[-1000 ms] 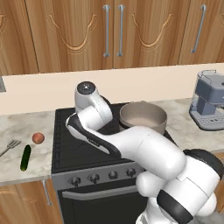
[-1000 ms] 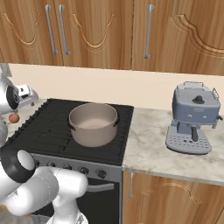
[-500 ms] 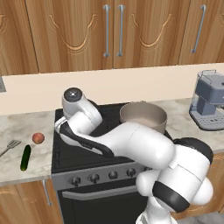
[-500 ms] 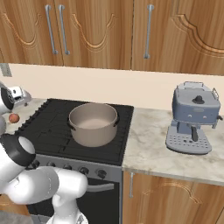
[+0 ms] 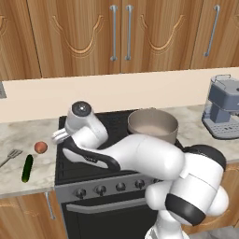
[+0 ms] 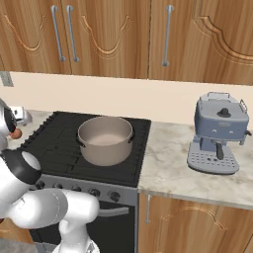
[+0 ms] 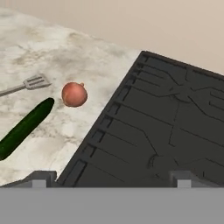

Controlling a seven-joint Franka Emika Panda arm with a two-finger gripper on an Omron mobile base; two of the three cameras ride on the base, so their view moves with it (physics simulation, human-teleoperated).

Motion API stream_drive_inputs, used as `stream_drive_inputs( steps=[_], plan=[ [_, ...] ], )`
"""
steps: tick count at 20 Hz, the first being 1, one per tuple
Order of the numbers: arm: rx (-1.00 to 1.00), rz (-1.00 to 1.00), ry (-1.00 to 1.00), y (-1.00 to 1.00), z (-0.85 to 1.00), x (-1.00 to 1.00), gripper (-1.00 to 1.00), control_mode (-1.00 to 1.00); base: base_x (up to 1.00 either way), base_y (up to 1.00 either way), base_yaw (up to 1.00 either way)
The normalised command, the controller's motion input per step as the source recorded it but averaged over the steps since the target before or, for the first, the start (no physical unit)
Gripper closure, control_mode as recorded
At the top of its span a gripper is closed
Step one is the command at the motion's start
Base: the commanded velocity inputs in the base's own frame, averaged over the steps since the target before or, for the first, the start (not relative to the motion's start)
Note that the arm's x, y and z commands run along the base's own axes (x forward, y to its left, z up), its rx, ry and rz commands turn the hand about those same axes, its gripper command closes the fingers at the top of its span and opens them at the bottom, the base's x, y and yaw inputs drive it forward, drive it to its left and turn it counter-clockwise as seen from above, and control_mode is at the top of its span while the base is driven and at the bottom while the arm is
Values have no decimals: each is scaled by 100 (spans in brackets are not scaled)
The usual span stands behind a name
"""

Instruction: Put the cucumber and onion in the pot. Retrieve the spatula and lightly stir the vegetables in the pot.

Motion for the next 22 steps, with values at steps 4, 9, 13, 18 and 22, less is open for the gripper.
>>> stream_drive_inputs(
  steps=[4,9,13,18,22],
  plan=[
    [40,-2,0,0,-31,0,-100,-100,0,0,0],
    [11,0,24,6,13,3,-100,-100,0,0,0],
    [-11,0,35,6,7,5,-100,-100,0,0,0],
    [-23,0,38,17,0,6,-100,-100,0,0,0],
    [-9,0,7,13,-16,2,-100,-100,0,0,0]
  ],
)
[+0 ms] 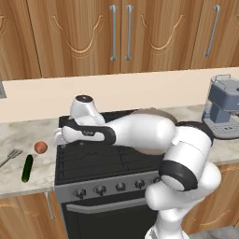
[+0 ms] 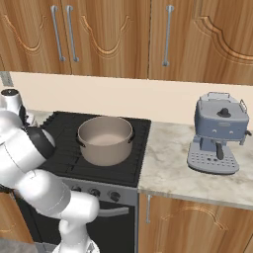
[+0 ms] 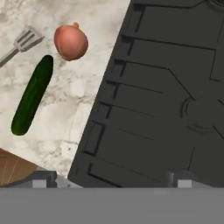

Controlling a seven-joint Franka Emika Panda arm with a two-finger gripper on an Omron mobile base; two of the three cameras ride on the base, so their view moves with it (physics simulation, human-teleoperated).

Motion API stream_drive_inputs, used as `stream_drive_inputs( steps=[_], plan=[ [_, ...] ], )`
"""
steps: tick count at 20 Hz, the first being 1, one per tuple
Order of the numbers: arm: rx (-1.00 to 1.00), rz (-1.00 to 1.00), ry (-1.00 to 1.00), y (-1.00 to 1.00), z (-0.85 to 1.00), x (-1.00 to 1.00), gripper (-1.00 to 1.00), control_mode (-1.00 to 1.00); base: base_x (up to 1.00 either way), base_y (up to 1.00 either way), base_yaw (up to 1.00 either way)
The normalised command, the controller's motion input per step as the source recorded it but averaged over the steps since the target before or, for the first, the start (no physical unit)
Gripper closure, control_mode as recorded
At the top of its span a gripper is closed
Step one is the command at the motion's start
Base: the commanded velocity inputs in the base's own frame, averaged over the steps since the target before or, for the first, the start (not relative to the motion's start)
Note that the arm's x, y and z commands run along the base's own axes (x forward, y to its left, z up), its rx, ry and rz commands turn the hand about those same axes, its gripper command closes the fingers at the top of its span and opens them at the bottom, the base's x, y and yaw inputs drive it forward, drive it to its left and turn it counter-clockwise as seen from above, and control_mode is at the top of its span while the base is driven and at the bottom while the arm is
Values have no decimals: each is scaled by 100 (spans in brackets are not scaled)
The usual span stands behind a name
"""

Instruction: Put the cucumber and onion in the pot. Retrieve the spatula and lightly stir the vegetables in the pot.

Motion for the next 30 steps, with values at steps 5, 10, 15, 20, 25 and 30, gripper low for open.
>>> stream_drive_inputs(
  steps=[5,10,15,20,25,30],
  plan=[
    [0,0,-11,30,-22,3,-100,-100,0,0,0],
    [0,-7,-3,60,0,19,-100,-100,0,0,0],
    [0,-11,0,52,0,4,-100,-100,0,0,0],
    [0,-2,1,7,0,8,-100,-100,0,0,0],
    [0,-1,0,11,-1,42,-100,-100,0,0,0],
    [0,0,0,21,-4,29,-100,-100,0,0,0]
  ],
)
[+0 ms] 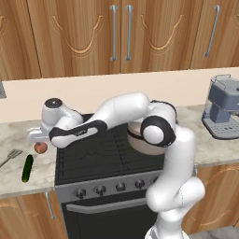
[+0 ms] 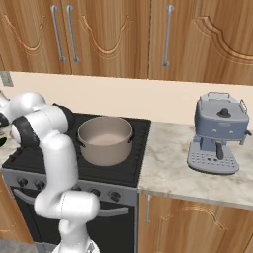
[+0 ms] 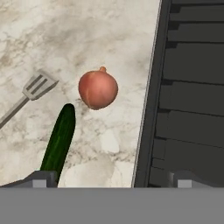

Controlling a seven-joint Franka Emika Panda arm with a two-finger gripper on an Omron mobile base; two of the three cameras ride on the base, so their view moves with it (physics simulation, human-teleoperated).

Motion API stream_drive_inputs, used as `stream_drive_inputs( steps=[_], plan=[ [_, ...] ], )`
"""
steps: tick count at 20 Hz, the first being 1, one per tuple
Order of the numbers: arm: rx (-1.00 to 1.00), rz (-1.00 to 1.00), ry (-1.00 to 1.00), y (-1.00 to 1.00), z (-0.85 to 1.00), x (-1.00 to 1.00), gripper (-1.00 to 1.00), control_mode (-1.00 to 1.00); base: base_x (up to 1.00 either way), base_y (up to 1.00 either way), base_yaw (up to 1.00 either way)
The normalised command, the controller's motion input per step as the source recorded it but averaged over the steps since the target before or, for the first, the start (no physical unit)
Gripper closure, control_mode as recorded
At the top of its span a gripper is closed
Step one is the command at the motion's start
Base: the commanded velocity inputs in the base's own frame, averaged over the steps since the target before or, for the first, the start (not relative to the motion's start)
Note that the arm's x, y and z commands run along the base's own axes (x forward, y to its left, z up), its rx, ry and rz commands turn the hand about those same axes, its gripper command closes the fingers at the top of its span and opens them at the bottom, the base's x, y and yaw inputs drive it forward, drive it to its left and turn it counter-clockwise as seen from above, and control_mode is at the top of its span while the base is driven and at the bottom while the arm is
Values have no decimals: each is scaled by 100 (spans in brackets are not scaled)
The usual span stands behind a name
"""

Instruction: Put the cucumber and onion in the pot. Retrieve the spatula and lightly stir the vegetables in the pot.

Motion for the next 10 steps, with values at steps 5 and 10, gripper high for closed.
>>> stream_drive_inputs(
  steps=[5,10],
  plan=[
    [0,-2,3,7,-10,15,-100,-100,0,0,0],
    [0,-3,4,1,-25,7,-100,-100,0,0,0]
  ],
)
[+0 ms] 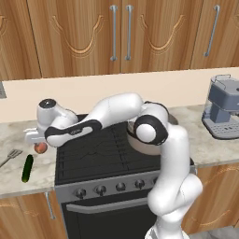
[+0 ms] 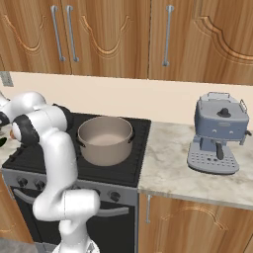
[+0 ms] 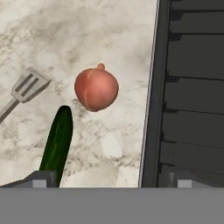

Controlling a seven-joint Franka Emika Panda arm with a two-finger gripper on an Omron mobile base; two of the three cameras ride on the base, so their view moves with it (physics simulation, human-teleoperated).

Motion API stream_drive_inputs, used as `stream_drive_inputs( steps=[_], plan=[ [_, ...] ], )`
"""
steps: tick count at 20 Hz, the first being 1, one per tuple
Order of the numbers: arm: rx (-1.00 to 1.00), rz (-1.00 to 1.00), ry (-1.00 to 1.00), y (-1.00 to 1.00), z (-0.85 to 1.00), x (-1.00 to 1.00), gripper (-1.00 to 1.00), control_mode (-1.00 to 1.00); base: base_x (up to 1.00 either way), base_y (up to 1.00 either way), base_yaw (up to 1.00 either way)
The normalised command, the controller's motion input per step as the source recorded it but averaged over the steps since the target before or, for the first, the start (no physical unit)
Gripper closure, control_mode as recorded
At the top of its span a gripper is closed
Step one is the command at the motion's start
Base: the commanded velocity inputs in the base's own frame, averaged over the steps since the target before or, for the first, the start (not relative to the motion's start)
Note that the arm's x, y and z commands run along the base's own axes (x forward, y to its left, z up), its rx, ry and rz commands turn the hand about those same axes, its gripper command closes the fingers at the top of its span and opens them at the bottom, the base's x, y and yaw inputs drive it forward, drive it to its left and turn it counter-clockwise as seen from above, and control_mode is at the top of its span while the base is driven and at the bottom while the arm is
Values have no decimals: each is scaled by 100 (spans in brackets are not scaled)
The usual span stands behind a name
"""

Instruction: Put the cucumber and onion in the pot. Retrieve the spatula and lightly stir the vegetables in the pot.

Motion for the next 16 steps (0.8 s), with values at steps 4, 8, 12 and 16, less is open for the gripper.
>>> stream_drive_inputs(
  steps=[4,8,12,16],
  plan=[
    [0,0,8,5,-22,13,-100,-100,0,0,0],
    [0,0,1,21,-2,45,-100,-100,0,0,0],
    [0,0,0,19,-3,53,-100,-100,0,0,0],
    [0,0,4,4,0,16,-100,-100,0,0,0]
  ],
)
